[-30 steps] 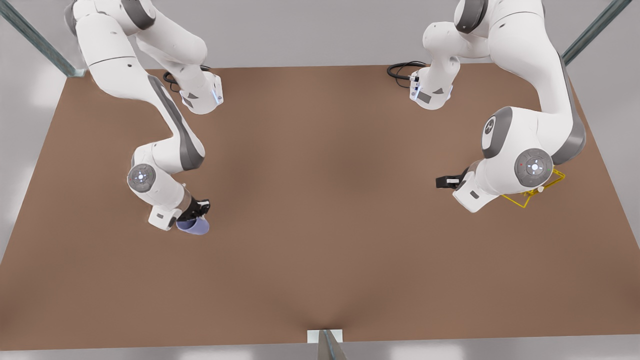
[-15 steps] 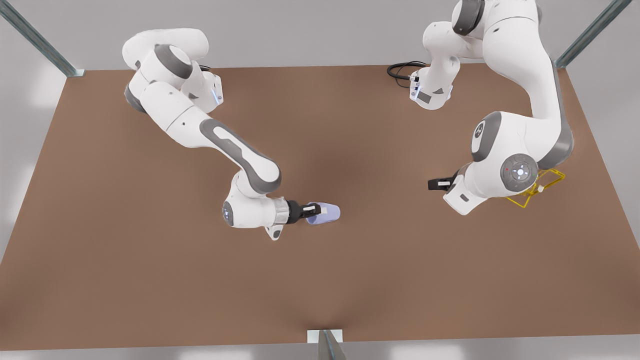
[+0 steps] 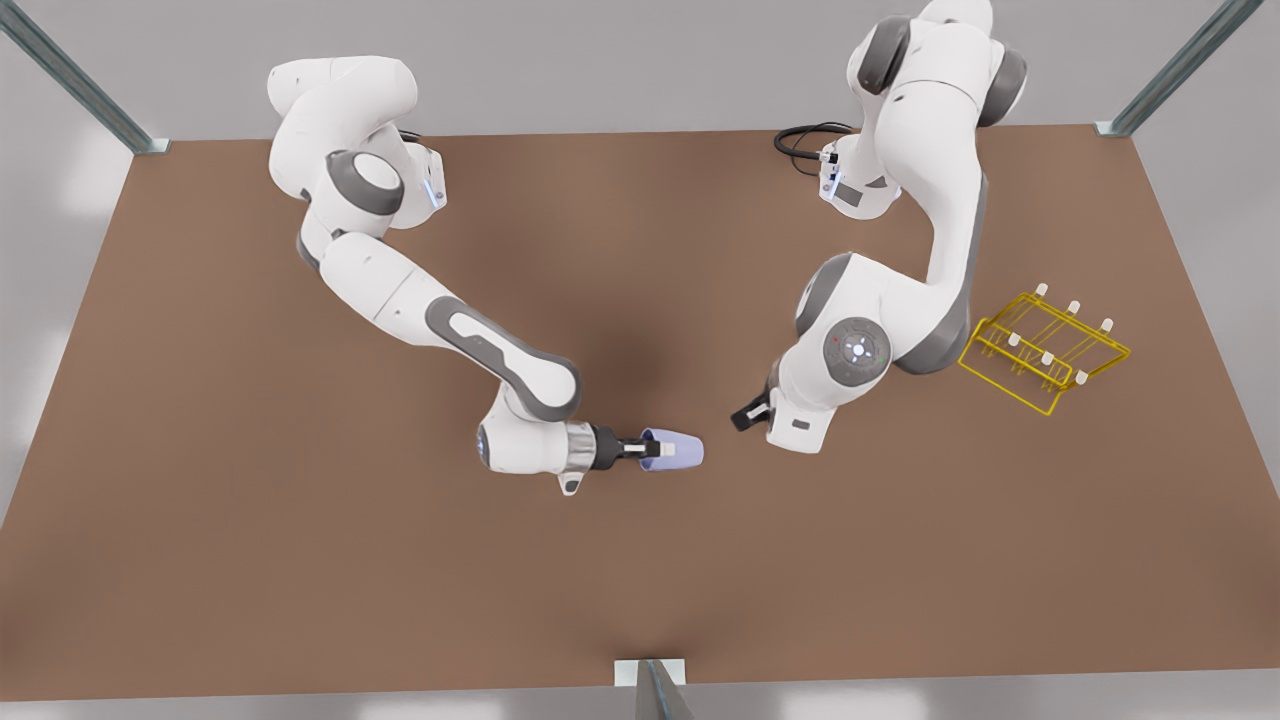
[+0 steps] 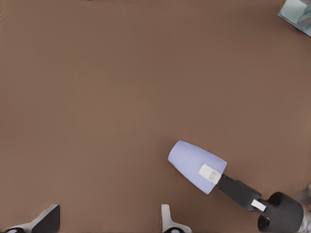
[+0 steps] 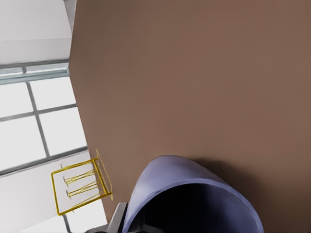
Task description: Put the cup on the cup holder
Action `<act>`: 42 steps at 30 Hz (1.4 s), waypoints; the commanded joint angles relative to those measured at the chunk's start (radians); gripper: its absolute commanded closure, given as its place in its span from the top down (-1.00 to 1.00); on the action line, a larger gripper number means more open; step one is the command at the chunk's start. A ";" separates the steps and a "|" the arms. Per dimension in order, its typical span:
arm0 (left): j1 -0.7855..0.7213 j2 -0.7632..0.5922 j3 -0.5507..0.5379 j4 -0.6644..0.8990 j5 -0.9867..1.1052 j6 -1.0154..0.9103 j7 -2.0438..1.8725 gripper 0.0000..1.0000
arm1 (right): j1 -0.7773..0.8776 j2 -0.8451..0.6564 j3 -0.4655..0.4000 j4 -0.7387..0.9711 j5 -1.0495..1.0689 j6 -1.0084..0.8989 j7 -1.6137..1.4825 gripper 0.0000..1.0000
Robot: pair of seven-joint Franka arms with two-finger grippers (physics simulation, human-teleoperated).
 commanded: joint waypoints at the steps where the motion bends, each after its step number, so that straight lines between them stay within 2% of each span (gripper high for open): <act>1: 0.018 0.057 0.004 0.051 -0.006 0.168 -1.151 1.00 | 0.013 0.012 -0.002 0.009 -0.010 0.044 -0.015 -0.57; 2: 0.018 0.071 0.004 0.053 -0.005 0.173 -1.148 1.00 | 0.012 0.012 -0.002 0.009 -0.010 0.044 -0.061 0.28; 3: 0.018 0.084 0.004 0.061 -0.005 0.176 -1.148 1.00 | 0.016 0.010 -0.002 0.009 -0.008 0.053 -0.054 1.00; 8: -0.016 0.160 0.002 0.108 0.014 0.185 -1.151 1.00 | -0.003 0.000 -0.002 0.003 -0.021 0.047 -0.023 1.00; 11: -0.062 0.198 0.008 0.116 0.022 0.274 -1.293 1.00 | -0.013 -0.005 -0.002 -0.007 -0.027 0.046 -0.023 1.00; 14: -0.105 0.241 0.051 0.162 0.020 0.282 -1.309 1.00 | -0.031 -0.006 -0.002 -0.010 -0.041 0.041 -0.023 1.00; 22: -0.143 0.288 0.053 0.159 0.020 0.309 -1.335 1.00 | -0.085 -0.032 0.007 -0.062 -0.061 0.021 -0.023 1.00; 26: -0.165 0.307 0.054 0.157 0.020 0.309 -1.361 1.00 | -0.157 -0.094 0.010 -0.129 -0.064 -0.025 -0.023 1.00; 31: -0.186 0.333 0.053 0.148 0.020 0.312 -1.356 1.00 | -0.407 -0.330 0.041 -0.379 -0.073 -0.134 -0.020 1.00; 36: -0.204 0.359 0.053 0.131 0.022 0.348 -1.347 1.00 | -0.717 -0.738 0.038 -0.674 -0.180 -0.353 0.018 1.00; 38: -0.208 0.373 0.053 0.133 0.028 0.348 -1.336 1.00 | -0.711 -0.888 -0.039 -0.677 -0.345 -0.514 0.015 1.00; 40: -0.214 0.385 0.053 0.133 0.034 0.348 -1.315 1.00 | -0.672 -1.032 -0.166 -0.677 -0.537 -0.617 -0.024 1.00; 42: -0.215 0.391 0.053 0.133 0.035 0.348 -1.313 1.00 | -0.688 -1.115 -0.209 -0.656 -0.642 -0.700 -0.043 1.00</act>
